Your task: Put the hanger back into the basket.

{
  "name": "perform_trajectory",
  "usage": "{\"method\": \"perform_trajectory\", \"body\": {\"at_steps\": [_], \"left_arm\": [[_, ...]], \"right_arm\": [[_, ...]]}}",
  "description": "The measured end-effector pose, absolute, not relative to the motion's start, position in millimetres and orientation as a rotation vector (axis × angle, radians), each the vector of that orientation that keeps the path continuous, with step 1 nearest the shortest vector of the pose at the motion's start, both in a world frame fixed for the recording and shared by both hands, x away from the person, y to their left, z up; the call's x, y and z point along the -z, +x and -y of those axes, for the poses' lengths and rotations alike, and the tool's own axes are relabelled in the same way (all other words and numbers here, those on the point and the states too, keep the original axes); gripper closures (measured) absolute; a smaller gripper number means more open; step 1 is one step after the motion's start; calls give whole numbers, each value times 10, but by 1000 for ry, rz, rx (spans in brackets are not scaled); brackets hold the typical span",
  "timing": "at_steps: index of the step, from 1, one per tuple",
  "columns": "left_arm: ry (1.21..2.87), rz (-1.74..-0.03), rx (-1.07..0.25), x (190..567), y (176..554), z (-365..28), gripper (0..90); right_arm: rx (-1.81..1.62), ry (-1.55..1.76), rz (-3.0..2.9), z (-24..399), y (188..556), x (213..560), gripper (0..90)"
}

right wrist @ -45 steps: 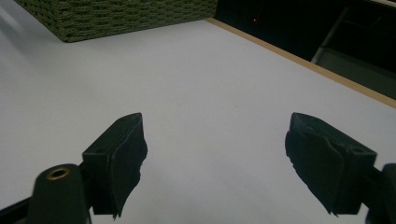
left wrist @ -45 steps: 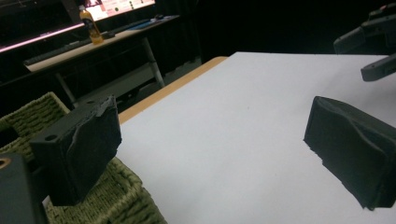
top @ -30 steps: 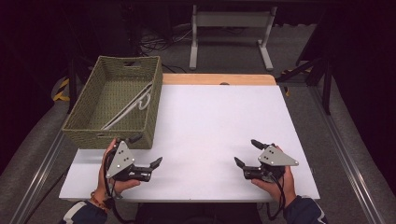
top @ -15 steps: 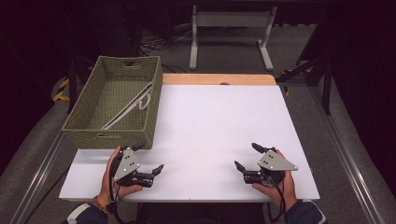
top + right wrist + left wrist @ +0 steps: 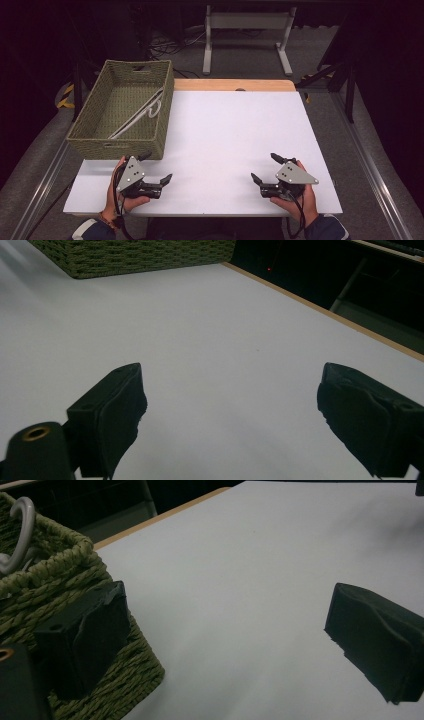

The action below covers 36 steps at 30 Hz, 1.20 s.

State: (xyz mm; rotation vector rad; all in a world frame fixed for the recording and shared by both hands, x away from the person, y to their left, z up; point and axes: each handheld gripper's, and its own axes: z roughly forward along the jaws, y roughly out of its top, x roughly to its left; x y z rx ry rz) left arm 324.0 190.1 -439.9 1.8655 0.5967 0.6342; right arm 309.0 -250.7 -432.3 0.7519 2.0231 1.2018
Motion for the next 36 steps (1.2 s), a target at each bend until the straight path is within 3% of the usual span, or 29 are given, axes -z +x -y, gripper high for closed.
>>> {"method": "perform_trajectory", "body": {"at_steps": [36], "left_arm": [[1888,-579,-618,4409,3231,-1911,44]], "right_arm": [[-1154,762,-2013,2482,3094,4349,124]]}}
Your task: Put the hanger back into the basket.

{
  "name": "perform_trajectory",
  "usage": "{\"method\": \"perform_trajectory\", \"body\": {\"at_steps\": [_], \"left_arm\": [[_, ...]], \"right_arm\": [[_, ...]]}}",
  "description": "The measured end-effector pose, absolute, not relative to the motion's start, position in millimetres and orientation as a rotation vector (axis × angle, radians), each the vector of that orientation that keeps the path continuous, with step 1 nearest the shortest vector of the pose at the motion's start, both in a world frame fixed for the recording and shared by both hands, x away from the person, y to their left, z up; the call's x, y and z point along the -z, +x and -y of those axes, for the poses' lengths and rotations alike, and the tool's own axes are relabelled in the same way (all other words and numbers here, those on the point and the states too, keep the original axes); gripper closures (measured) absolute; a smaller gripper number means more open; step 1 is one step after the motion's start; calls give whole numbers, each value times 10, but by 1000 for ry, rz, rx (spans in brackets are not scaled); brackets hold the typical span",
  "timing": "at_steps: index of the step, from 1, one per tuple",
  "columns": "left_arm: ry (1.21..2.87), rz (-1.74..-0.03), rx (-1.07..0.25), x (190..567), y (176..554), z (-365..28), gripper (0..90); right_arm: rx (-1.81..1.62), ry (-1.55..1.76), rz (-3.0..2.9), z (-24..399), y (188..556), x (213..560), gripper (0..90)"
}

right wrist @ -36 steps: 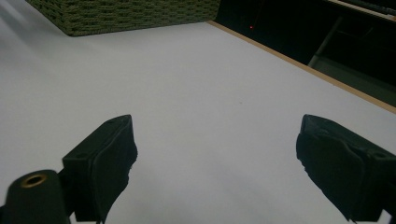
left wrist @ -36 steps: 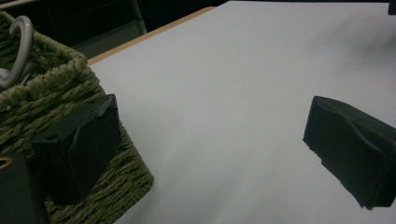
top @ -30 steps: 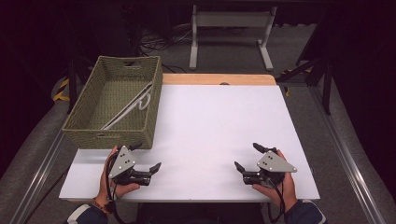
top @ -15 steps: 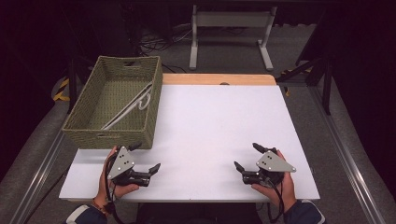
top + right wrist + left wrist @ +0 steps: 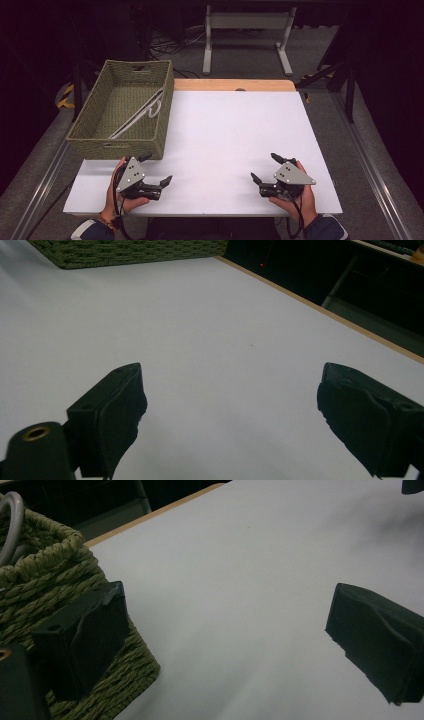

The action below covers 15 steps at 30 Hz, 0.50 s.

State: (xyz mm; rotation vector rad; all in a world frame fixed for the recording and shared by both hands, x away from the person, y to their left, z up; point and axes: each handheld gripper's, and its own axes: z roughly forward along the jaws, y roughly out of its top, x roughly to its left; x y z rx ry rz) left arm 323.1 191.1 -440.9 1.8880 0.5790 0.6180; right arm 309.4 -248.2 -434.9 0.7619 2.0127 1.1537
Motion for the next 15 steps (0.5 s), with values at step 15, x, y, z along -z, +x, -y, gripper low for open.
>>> {"method": "perform_trajectory", "body": {"at_steps": [15], "left_arm": [[1889,-591,-626,4410,3228,-1928,45]], "right_arm": [[-1142,766,-2003,2502,3114,4355,127]]}}
